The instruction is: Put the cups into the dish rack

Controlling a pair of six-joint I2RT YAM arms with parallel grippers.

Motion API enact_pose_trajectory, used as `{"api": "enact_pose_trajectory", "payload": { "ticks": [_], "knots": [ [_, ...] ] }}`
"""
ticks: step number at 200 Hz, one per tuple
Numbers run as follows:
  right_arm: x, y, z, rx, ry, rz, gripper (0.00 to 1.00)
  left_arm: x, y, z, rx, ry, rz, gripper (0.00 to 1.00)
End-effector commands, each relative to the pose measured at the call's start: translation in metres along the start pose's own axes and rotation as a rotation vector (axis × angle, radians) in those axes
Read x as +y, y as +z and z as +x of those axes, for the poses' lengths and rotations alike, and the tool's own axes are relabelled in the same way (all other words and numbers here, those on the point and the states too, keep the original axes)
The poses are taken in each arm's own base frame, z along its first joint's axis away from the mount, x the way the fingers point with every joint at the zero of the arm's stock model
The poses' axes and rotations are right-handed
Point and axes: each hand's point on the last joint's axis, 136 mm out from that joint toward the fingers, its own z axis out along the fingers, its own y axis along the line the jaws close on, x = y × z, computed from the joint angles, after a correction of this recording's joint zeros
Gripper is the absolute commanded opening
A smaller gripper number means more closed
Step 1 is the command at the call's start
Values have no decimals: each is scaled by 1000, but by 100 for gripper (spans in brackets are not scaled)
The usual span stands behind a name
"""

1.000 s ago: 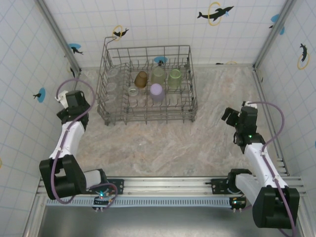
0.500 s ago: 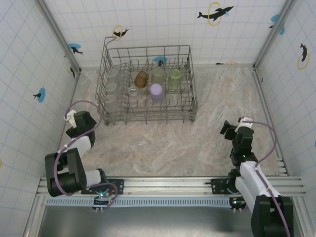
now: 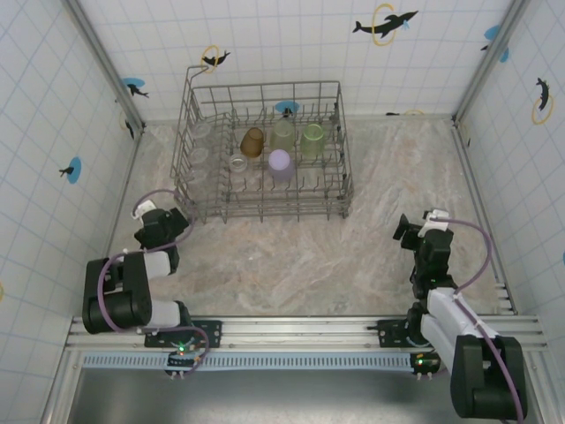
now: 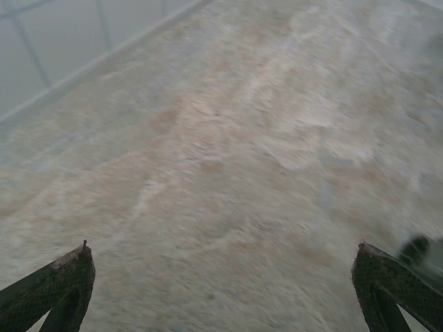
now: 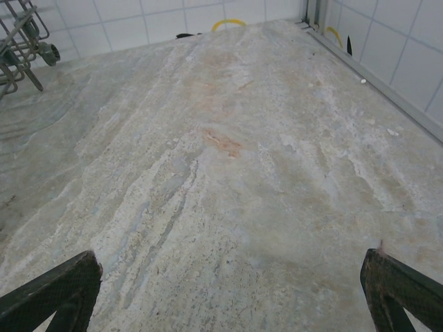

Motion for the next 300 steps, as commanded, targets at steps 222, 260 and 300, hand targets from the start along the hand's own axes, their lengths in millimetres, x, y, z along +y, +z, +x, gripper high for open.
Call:
{"api": "enact_pose_trajectory", "payload": {
  "ticks": [222,260,300],
  "knots": [
    [17,-3,21,-89,-108,-97,99,-47,-40,21,-200,257,271,98],
    [21,3,23,-92,-91,-105,99,-48,-38,22,-184,246,290,98],
    [15,18,28,-55,-121,-20,100,-48,-38,22,-183,243,293,98]
  ]
}}
